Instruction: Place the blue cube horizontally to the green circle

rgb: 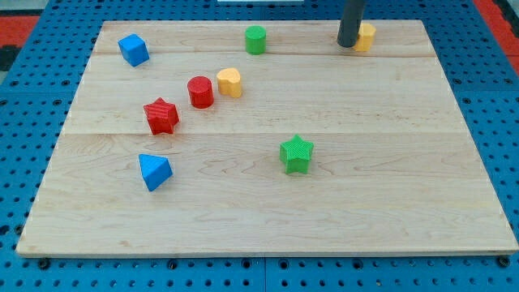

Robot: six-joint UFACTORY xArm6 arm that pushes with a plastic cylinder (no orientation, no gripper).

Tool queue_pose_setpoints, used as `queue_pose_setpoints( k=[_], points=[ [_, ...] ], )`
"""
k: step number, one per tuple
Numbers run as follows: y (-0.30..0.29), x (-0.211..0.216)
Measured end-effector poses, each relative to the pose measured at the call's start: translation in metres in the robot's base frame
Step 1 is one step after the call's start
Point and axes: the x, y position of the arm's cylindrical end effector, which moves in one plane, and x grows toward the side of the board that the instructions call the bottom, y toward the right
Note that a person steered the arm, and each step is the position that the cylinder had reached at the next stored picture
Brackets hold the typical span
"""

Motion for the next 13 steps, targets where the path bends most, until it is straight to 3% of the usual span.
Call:
queue_pose_setpoints(
  k=[2, 6, 7, 8, 9, 13],
  points=[
    [-0.078, 0.023],
    [-0.091, 0.030],
    [-0.113, 0.050],
    [-0.195, 0.076],
    [-0.256, 0.055],
    [-0.364, 0.040]
  ],
)
